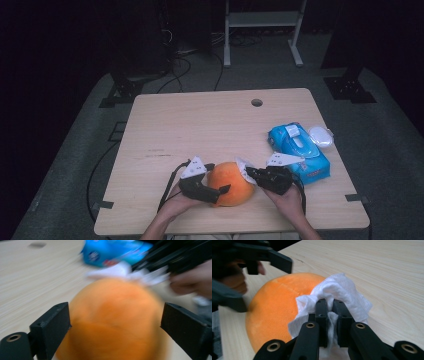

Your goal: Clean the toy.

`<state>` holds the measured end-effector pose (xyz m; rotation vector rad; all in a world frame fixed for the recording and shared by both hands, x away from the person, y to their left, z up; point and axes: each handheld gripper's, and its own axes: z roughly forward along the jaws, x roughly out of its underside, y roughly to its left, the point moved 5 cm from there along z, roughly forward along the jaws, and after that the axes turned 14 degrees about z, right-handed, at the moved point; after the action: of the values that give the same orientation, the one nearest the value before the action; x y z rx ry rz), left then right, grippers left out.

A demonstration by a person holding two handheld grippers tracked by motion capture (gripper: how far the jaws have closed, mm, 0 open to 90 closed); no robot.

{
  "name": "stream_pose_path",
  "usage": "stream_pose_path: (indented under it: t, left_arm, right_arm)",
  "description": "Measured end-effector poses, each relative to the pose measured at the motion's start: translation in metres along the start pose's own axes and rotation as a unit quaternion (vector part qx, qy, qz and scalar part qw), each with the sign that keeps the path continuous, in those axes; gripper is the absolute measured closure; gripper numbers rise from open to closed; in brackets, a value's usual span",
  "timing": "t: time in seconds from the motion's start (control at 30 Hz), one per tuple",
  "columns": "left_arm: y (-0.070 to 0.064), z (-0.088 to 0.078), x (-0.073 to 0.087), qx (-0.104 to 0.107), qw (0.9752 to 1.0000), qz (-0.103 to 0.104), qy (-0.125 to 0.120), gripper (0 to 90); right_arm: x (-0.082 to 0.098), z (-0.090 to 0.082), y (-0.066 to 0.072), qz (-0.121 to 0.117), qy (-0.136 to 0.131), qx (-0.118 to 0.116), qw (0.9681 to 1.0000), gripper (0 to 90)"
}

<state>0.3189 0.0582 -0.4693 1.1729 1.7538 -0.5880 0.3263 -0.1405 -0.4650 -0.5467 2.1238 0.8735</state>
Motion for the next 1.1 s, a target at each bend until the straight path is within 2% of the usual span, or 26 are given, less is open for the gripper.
stream_pose_path:
  t: [0.03, 0.1, 0.17, 0.23, 0.3, 0.37, 0.43, 0.47, 0.5, 0.53, 0.57, 0.6, 0.63, 0.67, 0.7, 0.73, 0.77, 0.8, 0.87, 0.9, 0.93, 1.0, 1.03, 1.1]
  left_arm:
    - [-0.001, 0.003, 0.003, -0.001, 1.0000, -0.001, 0.004, 8.9]
    - [-0.005, 0.004, 0.005, -0.011, 0.9995, 0.026, 0.017, 16.6]
    - [-0.006, 0.002, 0.002, -0.032, 0.9984, 0.042, 0.019, 30.6]
    - [-0.009, 0.003, -0.003, -0.056, 0.9958, 0.072, 0.006, 39.4]
    - [-0.012, 0.008, -0.012, -0.081, 0.9923, 0.093, -0.015, 42.0]
    - [-0.016, 0.013, -0.014, -0.095, 0.9895, 0.108, -0.012, 41.8]
    - [-0.020, 0.012, -0.012, -0.066, 0.9925, 0.103, -0.003, 38.2]
    - [-0.019, 0.007, -0.013, -0.039, 0.9950, 0.091, -0.003, 34.1]
    - [-0.016, 0.003, -0.014, -0.028, 0.9966, 0.077, -0.008, 27.9]
    - [-0.012, -0.002, -0.017, -0.021, 0.9977, 0.060, -0.025, 24.4]
    - [-0.009, -0.004, -0.018, -0.020, 0.9980, 0.050, -0.034, 22.3]
    - [-0.007, -0.004, -0.017, -0.028, 0.9979, 0.053, -0.026, 20.5]
    - [-0.009, -0.001, -0.012, -0.033, 0.9971, 0.068, -0.006, 22.3]
    - [-0.010, 0.001, -0.008, -0.035, 0.9969, 0.071, -0.002, 28.7]
    - [-0.011, 0.003, -0.005, -0.035, 0.9970, 0.069, 0.000, 31.7]
    - [-0.012, 0.004, -0.003, -0.036, 0.9970, 0.068, 0.001, 33.8]
    - [-0.011, 0.004, -0.003, -0.041, 0.9967, 0.070, 0.003, 35.2]
    - [-0.010, 0.004, -0.002, -0.042, 0.9970, 0.065, 0.002, 36.5]
    - [-0.009, 0.003, 0.000, -0.041, 0.9973, 0.060, 0.001, 36.8]
    - [-0.008, 0.003, 0.000, -0.040, 0.9974, 0.060, 0.000, 36.8]
    - [-0.008, 0.003, 0.001, -0.040, 0.9974, 0.059, -0.001, 36.9]
    - [-0.007, 0.003, 0.001, -0.043, 0.9974, 0.058, 0.001, 36.8]
    - [-0.007, 0.002, 0.002, -0.043, 0.9974, 0.058, 0.000, 36.8]
    - [-0.007, 0.002, 0.003, -0.042, 0.9976, 0.056, -0.003, 36.8]
  right_arm:
    - [-0.001, 0.000, 0.002, -0.007, 0.001, 0.001, 1.0000, 81.9]
    - [-0.004, -0.001, 0.007, -0.009, -0.003, -0.002, 1.0000, 81.9]
    - [-0.008, -0.004, 0.013, -0.009, -0.009, -0.011, 0.9999, 82.0]
    - [-0.011, -0.005, 0.015, -0.009, -0.017, -0.014, 0.9997, 81.9]
    - [-0.015, -0.008, 0.016, -0.010, -0.026, -0.014, 0.9995, 82.0]
    - [-0.018, -0.012, 0.016, -0.014, -0.036, -0.008, 0.9992, 82.0]
    - [-0.016, -0.012, 0.012, -0.013, -0.028, -0.003, 0.9995, 82.1]
    - [-0.013, -0.010, 0.011, -0.011, -0.024, -0.007, 0.9996, 82.1]
    - [-0.009, -0.007, 0.011, -0.008, -0.019, -0.017, 0.9997, 82.2]
    - [-0.006, -0.005, 0.013, -0.009, -0.015, -0.020, 0.9996, 82.2]
    - [-0.005, -0.002, 0.018, -0.018, -0.011, -0.025, 0.9995, 82.2]
    - [-0.004, 0.000, 0.025, -0.027, -0.008, -0.034, 0.9990, 82.2]
    - [-0.005, 0.001, 0.031, -0.041, -0.007, -0.034, 0.9985, 82.1]
    - [-0.006, 0.001, 0.035, -0.056, -0.008, -0.023, 0.9982, 82.0]
    - [-0.006, 0.000, 0.034, -0.058, -0.009, -0.017, 0.9981, 82.1]
    - [-0.006, -0.001, 0.029, -0.048, -0.012, -0.015, 0.9987, 82.1]
    - [-0.005, -0.002, 0.021, -0.027, -0.015, -0.014, 0.9994, 82.1]
    - [-0.004, -0.003, 0.009, -0.006, -0.017, -0.006, 0.9998, 82.2]
    - [-0.002, -0.005, -0.007, 0.012, -0.020, 0.020, 0.9995, 82.2]
    - [0.000, -0.006, -0.018, 0.030, -0.015, 0.034, 0.9989, 82.2]
    - [0.001, -0.005, -0.022, 0.039, -0.011, 0.036, 0.9985, 82.2]
    - [0.001, -0.006, -0.022, 0.045, -0.012, 0.032, 0.9984, 82.1]
    - [-0.002, -0.008, -0.016, 0.040, -0.017, 0.028, 0.9987, 82.1]
    - [-0.009, -0.012, -0.002, 0.018, -0.029, 0.004, 0.9994, 82.1]
